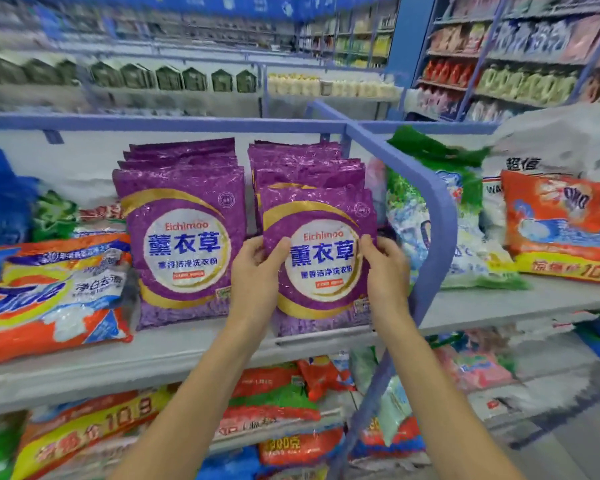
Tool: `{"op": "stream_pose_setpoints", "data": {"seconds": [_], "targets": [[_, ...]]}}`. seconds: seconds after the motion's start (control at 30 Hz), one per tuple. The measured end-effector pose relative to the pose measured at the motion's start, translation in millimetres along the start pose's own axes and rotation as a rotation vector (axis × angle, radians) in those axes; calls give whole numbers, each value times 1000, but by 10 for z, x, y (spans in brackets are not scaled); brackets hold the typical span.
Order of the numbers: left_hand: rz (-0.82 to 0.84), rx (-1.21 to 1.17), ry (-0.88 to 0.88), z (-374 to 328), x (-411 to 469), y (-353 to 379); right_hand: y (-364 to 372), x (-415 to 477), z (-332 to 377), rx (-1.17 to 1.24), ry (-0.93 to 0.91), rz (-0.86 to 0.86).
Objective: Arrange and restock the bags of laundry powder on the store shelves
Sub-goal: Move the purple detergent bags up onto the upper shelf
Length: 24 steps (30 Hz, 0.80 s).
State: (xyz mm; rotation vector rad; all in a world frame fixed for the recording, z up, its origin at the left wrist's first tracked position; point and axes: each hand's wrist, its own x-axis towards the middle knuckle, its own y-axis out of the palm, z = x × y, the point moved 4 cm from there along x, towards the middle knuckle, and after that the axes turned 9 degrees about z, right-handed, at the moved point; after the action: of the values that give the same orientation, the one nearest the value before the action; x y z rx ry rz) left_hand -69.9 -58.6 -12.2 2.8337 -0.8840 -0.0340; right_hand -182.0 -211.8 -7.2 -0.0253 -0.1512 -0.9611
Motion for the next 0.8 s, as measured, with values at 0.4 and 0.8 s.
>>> {"op": "stream_pose_setpoints", "data": {"seconds": [0.4, 0.8], "targets": [[110, 632, -154, 266, -422, -117, -115, -419, -438, -266, 30, 325], [-116, 594, 35, 300, -325, -100, -55, -238, -408, -290, -61, 282]]}}
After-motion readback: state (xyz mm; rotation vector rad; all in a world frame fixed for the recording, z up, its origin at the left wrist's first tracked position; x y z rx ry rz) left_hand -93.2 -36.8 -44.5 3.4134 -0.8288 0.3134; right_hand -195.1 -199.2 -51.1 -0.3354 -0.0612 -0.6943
